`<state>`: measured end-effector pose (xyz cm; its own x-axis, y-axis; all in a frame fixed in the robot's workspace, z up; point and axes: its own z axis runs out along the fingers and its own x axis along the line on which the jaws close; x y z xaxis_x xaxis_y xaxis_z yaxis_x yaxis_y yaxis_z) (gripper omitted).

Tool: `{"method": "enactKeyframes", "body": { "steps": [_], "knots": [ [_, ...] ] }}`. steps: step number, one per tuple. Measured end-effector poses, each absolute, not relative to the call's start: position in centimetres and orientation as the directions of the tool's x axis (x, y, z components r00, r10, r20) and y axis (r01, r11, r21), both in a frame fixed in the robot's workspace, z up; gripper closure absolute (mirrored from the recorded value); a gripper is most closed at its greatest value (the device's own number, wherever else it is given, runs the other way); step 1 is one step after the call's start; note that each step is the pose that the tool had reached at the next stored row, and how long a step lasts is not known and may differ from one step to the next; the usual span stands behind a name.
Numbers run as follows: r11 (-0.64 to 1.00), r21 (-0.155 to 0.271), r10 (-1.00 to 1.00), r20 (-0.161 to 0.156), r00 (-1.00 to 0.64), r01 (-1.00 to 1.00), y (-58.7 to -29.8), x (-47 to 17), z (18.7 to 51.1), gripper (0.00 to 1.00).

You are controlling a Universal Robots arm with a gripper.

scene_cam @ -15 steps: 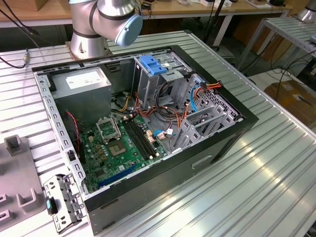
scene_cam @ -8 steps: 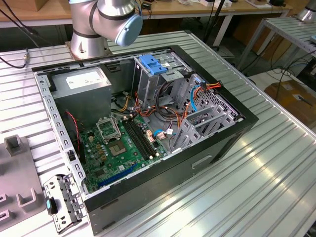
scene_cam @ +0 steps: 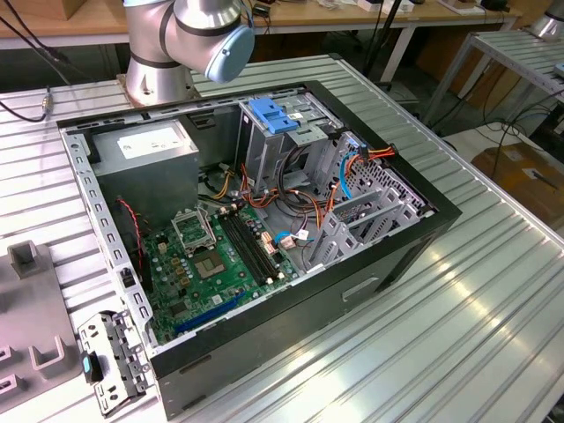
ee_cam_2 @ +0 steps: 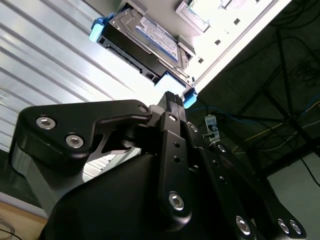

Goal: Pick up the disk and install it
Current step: 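Pick up the disk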

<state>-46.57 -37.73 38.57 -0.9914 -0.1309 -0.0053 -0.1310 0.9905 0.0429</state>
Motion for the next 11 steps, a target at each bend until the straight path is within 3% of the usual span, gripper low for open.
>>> {"method": "enactKeyframes", "body": {
  "steps": [11],
  "knots": [
    [0.978,0.043,-0.202,-0.005,-0.979,-0.202,-37.72,-46.57,38.57,0.89]
  ]
}}
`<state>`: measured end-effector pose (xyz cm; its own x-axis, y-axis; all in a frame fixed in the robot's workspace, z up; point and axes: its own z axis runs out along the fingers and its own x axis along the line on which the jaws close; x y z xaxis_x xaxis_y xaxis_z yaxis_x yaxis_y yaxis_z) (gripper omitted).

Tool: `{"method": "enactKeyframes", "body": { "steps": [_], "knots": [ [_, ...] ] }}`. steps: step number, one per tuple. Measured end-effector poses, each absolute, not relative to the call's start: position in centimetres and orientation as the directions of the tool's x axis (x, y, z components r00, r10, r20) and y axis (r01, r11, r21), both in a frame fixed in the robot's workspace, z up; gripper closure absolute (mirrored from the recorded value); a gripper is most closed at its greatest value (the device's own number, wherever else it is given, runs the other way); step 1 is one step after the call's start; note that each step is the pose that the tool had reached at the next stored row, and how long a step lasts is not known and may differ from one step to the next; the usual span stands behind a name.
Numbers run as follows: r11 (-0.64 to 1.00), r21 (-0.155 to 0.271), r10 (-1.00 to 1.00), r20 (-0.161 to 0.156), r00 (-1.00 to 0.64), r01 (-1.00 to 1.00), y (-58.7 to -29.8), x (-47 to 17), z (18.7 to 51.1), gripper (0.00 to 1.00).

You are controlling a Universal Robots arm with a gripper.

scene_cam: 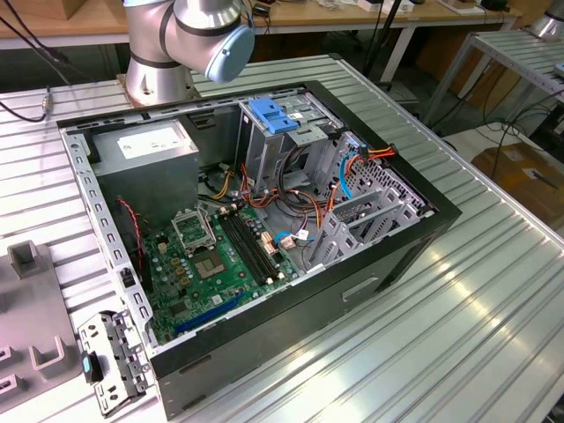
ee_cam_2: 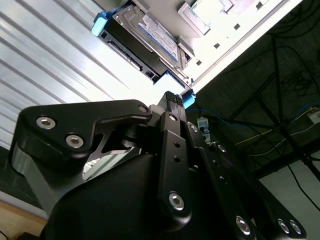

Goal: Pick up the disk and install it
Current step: 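Pick up the disk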

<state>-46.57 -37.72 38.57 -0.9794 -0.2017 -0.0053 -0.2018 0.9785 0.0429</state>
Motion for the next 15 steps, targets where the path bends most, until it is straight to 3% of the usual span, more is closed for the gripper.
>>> {"method": "enactKeyframes", "body": {
  "steps": [15],
  "knots": [
    [0.960,0.043,-0.276,-0.005,-0.961,-0.276,-37.72,-46.57,38.57,0.89]
  ]
}}
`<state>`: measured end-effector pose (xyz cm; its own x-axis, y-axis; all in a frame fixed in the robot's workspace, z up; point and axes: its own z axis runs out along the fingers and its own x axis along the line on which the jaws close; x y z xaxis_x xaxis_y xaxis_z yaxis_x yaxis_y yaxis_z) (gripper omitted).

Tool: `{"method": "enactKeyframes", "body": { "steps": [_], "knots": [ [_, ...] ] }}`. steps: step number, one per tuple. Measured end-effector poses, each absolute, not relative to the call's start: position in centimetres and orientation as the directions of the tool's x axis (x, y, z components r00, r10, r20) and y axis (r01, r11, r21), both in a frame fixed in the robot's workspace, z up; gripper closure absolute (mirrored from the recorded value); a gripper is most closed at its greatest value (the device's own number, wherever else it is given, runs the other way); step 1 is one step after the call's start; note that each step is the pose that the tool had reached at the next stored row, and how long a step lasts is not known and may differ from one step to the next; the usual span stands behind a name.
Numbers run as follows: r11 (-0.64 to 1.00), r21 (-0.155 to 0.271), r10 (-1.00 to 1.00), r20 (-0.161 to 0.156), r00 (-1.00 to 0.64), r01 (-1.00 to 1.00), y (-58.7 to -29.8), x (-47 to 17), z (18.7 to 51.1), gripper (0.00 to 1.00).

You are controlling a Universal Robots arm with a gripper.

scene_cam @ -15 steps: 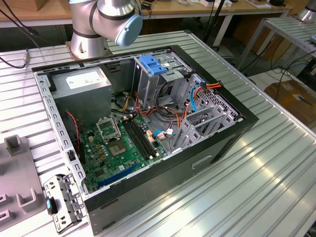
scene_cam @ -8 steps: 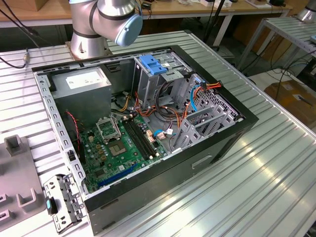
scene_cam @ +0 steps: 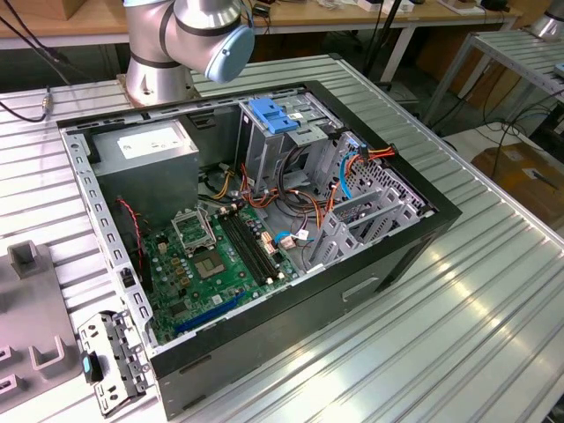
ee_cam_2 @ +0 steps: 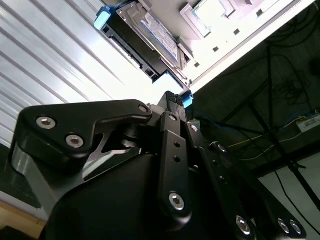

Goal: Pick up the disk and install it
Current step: 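Pick up the disk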

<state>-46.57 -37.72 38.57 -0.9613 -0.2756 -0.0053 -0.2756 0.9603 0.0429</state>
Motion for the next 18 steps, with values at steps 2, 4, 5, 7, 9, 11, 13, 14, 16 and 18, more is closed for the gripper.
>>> {"method": "enactKeyframes", "body": {
  "steps": [2,4,5,7,9,11,13,14,16,18],
  "knots": [
    [0.958,0.043,-0.283,-0.005,-0.959,-0.283,-37.72,-46.57,38.57,0.89],
    [0.956,0.043,-0.290,-0.005,-0.957,-0.290,-37.72,-46.57,38.57,0.89],
    [0.955,0.043,-0.294,-0.005,-0.956,-0.294,-37.73,-46.57,38.57,0.89],
    [0.953,0.043,-0.301,-0.005,-0.953,-0.301,-37.73,-46.57,38.57,0.89],
    [0.950,0.043,-0.310,-0.005,-0.951,-0.310,-37.73,-46.57,38.57,0.89],
    [0.947,0.043,-0.319,-0.005,-0.948,-0.319,-37.73,-46.57,38.57,0.89],
    [0.944,0.043,-0.327,-0.005,-0.945,-0.327,-37.73,-46.57,38.57,0.89],
    [0.942,0.043,-0.332,-0.005,-0.943,-0.332,-37.72,-46.57,38.57,0.89],
    [0.938,0.043,-0.343,-0.005,-0.939,-0.343,-37.72,-46.57,38.57,0.89],
    [0.937,0.043,-0.346,-0.005,-0.938,-0.346,-37.73,-46.57,38.57,0.89]
  ]
}}
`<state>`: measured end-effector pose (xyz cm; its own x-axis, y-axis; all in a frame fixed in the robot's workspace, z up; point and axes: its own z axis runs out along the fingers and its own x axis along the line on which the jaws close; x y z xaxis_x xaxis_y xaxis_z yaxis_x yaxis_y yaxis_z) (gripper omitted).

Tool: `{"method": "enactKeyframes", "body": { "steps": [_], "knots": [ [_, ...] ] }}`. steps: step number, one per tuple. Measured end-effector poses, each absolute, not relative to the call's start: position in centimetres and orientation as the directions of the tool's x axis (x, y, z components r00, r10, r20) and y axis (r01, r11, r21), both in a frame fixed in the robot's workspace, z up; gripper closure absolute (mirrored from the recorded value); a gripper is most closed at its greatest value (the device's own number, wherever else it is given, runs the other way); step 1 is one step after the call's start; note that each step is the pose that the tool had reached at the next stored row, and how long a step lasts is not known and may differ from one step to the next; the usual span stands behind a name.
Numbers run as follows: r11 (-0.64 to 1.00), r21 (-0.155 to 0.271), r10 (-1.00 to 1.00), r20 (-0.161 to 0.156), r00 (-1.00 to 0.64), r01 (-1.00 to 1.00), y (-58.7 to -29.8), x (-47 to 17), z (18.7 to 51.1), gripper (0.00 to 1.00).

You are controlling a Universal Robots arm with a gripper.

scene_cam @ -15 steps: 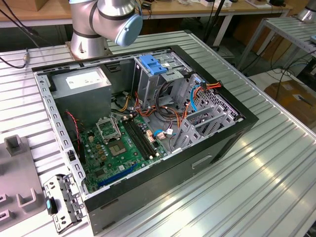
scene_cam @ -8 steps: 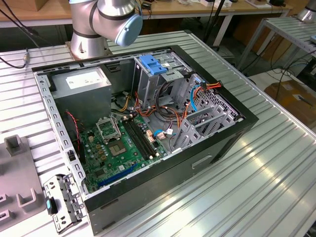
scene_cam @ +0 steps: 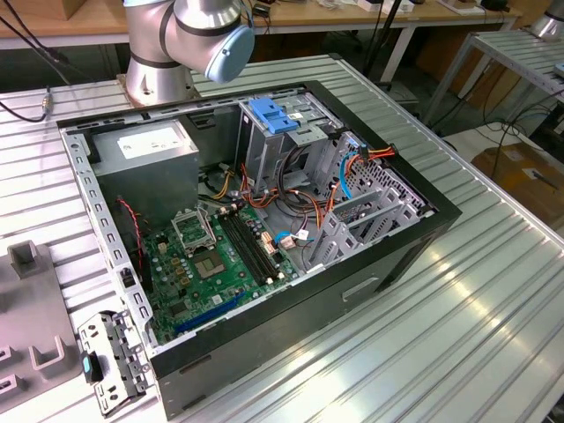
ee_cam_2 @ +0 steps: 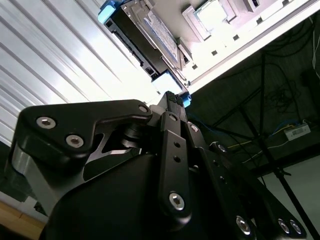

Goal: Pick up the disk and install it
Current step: 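Pick up the disk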

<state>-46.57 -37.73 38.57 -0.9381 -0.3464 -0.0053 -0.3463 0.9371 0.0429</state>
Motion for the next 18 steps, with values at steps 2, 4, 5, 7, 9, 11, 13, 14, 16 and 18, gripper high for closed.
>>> {"method": "enactKeyframes", "body": {
  "steps": [2,4,5,7,9,11,13,14,16,18],
  "knots": [
    [0.937,0.043,-0.346,-0.005,-0.938,-0.346,-37.72,-46.57,38.57,0.89],
    [0.937,0.043,-0.347,-0.005,-0.938,-0.346,-37.72,-46.57,38.57,0.89],
    [0.937,0.043,-0.347,-0.005,-0.938,-0.347,-37.72,-46.57,38.57,0.89],
    [0.937,0.043,-0.347,-0.005,-0.938,-0.347,-37.72,-46.57,38.57,0.89],
    [0.937,0.043,-0.347,-0.005,-0.938,-0.347,-37.73,-46.57,38.57,0.89],
    [0.937,0.043,-0.347,-0.005,-0.938,-0.347,-37.73,-46.57,38.57,0.89],
    [0.937,0.043,-0.347,-0.005,-0.938,-0.347,-37.72,-46.57,38.57,0.89],
    [0.937,0.043,-0.348,-0.005,-0.937,-0.348,-37.72,-46.57,38.57,0.89],
    [0.931,0.043,-0.364,-0.005,-0.931,-0.364,-37.72,-46.57,38.56,0.89],
    [0.918,0.043,-0.395,-0.005,-0.919,-0.395,-37.72,-46.57,38.56,0.89]
  ]
}}
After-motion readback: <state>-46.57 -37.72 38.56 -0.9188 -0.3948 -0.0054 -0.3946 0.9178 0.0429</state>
